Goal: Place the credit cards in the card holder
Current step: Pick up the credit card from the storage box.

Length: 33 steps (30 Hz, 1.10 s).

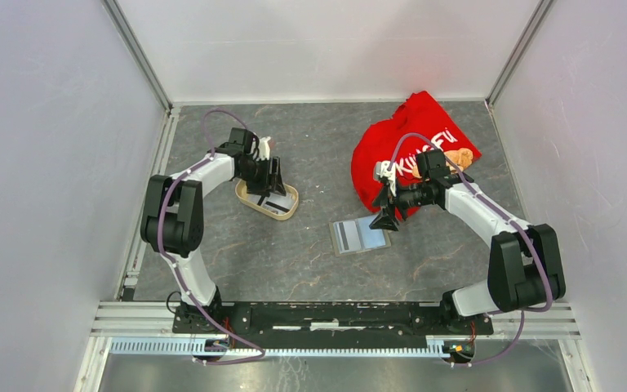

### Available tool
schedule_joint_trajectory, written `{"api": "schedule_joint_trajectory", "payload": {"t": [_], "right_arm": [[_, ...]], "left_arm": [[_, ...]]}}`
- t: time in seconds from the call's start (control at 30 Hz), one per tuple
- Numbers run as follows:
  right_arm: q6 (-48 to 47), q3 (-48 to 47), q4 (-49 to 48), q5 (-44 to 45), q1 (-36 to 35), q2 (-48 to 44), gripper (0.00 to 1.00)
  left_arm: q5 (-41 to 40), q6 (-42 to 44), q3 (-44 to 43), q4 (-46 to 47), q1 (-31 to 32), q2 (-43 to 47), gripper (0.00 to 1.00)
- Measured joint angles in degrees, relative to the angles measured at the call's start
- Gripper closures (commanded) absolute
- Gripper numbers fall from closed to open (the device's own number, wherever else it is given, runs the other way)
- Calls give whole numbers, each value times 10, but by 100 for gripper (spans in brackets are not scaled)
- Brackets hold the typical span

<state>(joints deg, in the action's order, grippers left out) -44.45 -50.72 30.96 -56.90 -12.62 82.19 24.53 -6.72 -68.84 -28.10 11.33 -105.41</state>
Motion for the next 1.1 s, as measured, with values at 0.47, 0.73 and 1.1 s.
{"api": "schedule_joint_trajectory", "payload": {"t": [0.47, 0.73, 1.1], "right_arm": [[-4, 0, 0, 0, 0, 3, 24], [-4, 0, 1, 0, 0, 4, 24], [-5, 0, 3, 2, 0, 12, 24]], "left_arm": [[-24, 14, -5, -8, 16, 0, 33], [-1, 19, -4, -10, 20, 0, 40], [57, 5, 15, 5, 23, 24, 45]]}}
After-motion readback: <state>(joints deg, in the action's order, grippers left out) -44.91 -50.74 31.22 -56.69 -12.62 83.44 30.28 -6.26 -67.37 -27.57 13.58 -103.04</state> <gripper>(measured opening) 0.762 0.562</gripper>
